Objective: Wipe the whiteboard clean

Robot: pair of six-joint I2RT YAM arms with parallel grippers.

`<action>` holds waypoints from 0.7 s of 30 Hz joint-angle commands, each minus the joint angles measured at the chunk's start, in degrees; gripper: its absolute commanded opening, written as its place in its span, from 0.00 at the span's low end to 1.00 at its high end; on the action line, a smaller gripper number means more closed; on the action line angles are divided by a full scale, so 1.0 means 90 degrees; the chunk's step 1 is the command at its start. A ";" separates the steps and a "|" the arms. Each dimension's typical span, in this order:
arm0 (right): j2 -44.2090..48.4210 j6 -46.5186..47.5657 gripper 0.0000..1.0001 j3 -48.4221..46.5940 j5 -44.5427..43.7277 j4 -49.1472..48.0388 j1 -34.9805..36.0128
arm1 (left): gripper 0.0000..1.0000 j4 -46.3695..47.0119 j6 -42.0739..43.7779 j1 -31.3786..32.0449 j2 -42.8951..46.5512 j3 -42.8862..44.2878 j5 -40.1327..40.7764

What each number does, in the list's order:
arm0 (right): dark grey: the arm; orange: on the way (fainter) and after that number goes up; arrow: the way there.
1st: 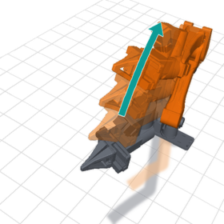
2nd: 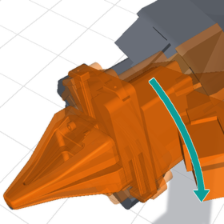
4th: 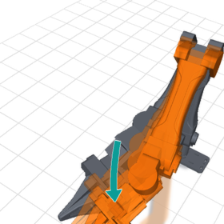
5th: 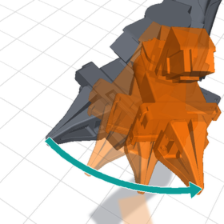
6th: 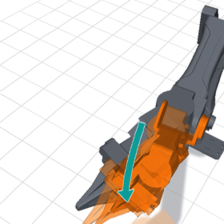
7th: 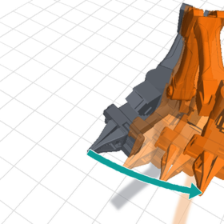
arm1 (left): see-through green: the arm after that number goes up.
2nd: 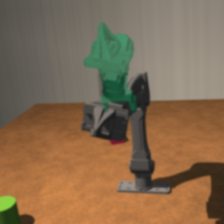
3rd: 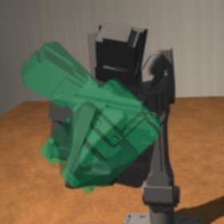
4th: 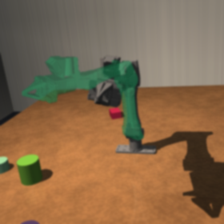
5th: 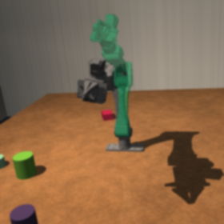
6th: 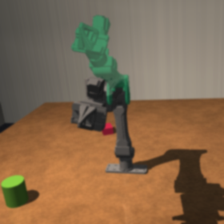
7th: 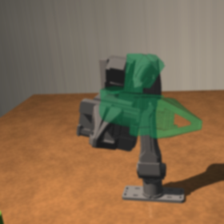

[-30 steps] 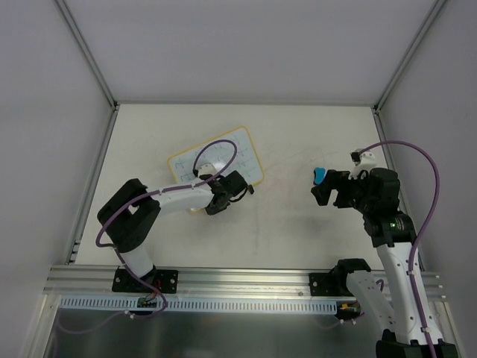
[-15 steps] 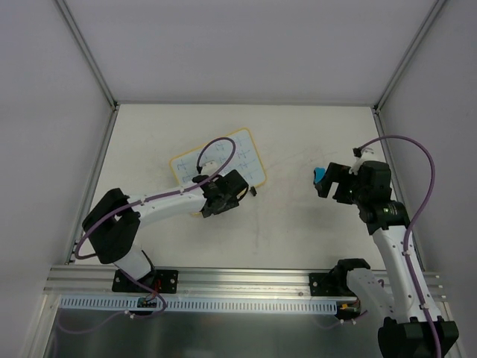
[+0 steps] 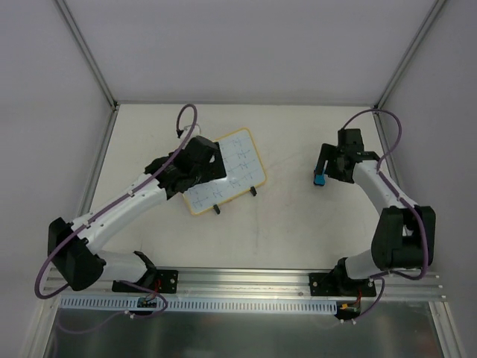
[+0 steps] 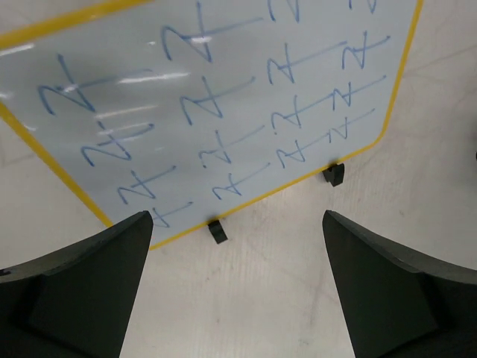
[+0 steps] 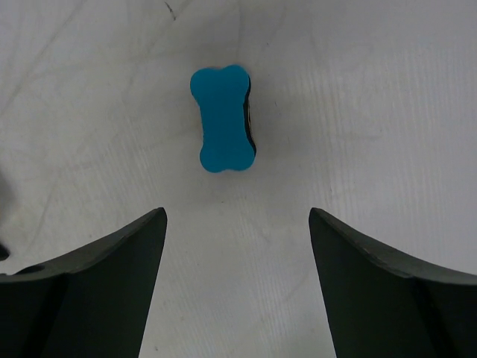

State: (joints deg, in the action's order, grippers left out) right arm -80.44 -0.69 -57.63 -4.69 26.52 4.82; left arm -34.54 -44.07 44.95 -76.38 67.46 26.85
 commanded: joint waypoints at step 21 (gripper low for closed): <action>-0.2722 -0.0285 0.53 -0.1585 -0.0563 -0.0301 0.0265 | 0.99 0.0020 0.2387 -0.3402 0.2041 -0.0874 -0.2026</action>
State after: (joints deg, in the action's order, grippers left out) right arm -104.95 -2.79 -69.56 -7.77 24.18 7.22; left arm -35.00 -24.47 15.22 -59.57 60.80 10.83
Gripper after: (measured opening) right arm 0.545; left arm 0.987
